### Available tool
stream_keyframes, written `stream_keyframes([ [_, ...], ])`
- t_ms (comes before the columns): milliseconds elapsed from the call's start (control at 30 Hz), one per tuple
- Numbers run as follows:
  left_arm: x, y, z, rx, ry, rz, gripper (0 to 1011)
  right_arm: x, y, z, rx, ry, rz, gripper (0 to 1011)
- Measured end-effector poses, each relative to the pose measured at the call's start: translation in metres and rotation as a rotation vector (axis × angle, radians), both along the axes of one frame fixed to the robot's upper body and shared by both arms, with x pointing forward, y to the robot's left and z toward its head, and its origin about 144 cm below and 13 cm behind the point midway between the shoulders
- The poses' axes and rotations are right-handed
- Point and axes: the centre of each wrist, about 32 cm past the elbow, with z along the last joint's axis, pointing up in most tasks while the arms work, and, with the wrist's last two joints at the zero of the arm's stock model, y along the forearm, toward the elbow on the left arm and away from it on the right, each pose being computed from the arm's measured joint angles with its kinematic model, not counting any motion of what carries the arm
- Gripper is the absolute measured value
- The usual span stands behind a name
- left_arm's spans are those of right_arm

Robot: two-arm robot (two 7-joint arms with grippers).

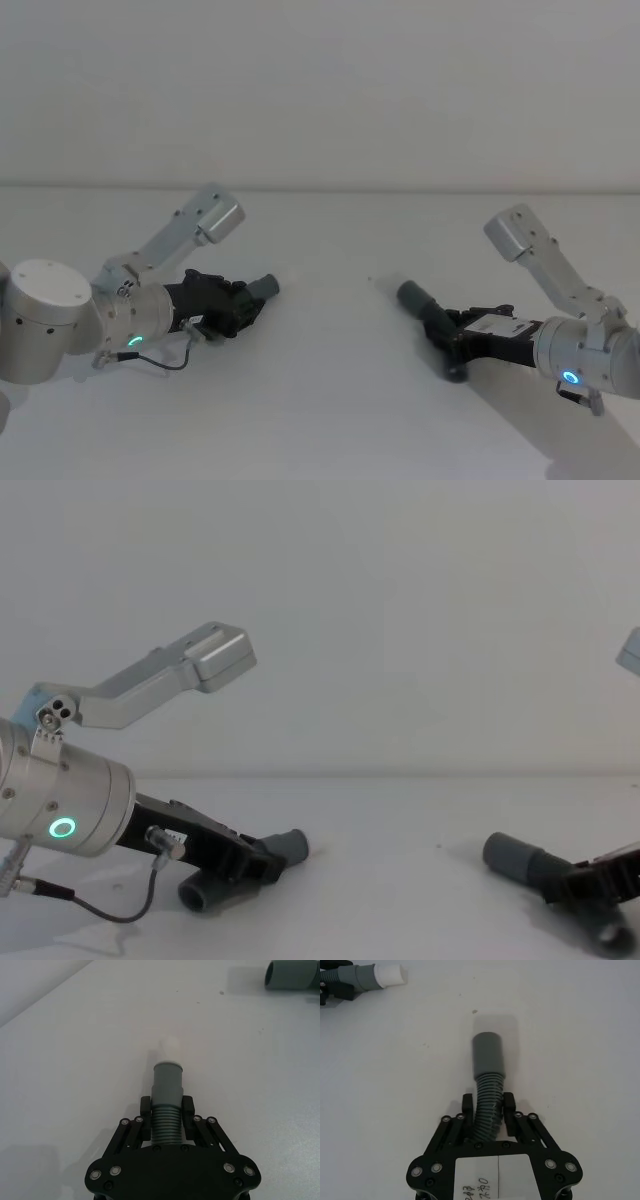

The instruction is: Use both hands to pick up one end of the pipe from the table, align the ends, and insert them.

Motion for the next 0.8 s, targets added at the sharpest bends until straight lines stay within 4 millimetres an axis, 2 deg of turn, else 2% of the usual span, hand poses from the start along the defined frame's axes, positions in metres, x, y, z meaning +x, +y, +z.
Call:
stream_keyframes([
  [100,0.0,0.0,0.0,0.0,0.0,0.0,352,0.0,0.0,0.0,0.0,0.0,0.0,276],
  [800,0.0,-0.0004,0.0,0.001,-0.001,0.0,352,0.0,0.0004,0.0002,0.004,-0.007,0.006,274],
])
